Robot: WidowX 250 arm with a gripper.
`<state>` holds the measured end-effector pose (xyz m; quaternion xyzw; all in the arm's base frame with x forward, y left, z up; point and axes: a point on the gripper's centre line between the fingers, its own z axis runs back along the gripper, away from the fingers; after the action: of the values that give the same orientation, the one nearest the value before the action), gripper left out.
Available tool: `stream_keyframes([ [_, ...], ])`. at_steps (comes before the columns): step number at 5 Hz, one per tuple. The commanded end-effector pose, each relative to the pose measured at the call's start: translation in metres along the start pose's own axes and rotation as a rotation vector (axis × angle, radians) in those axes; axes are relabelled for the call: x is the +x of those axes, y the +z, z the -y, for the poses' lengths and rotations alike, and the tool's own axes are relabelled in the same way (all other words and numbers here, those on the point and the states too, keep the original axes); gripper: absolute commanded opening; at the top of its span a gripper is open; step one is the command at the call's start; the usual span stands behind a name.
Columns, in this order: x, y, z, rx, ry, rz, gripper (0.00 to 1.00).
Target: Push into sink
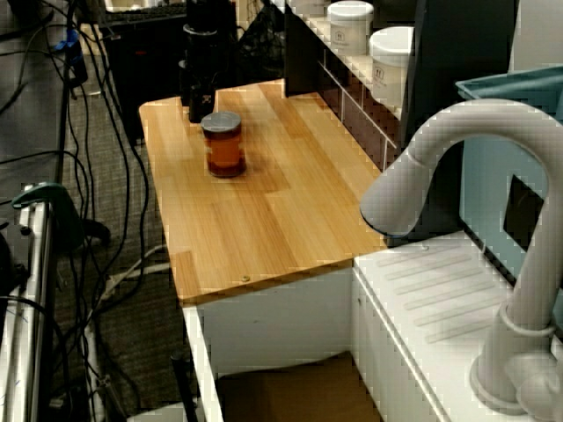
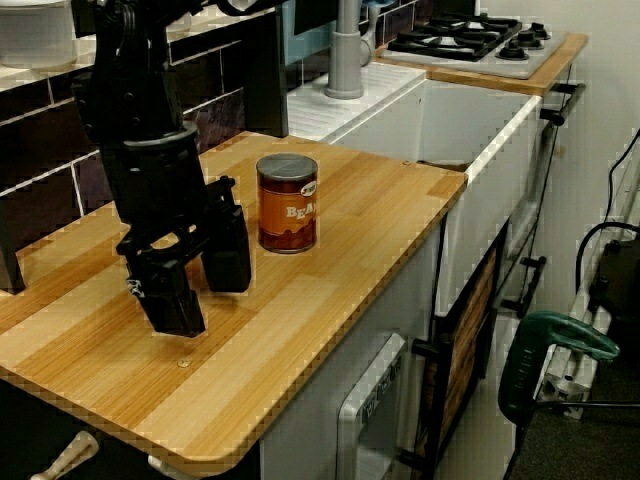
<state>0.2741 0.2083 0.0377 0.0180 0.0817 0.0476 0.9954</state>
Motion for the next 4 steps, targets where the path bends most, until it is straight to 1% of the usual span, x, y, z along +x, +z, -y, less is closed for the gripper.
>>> stream_keyframes([
  [1,0.003,0.020,-0.009,0.005,0.043,0.052,1.00],
  [2,0.023,0.042,-0.010,-0.080,0.094,0.075,1.00],
  [3,0.033,0.059,-0.005,-0.118,0.106,0.091,1.00],
  [4,0.036,0.066,0.011,-0.111,0.079,0.090,1.00],
])
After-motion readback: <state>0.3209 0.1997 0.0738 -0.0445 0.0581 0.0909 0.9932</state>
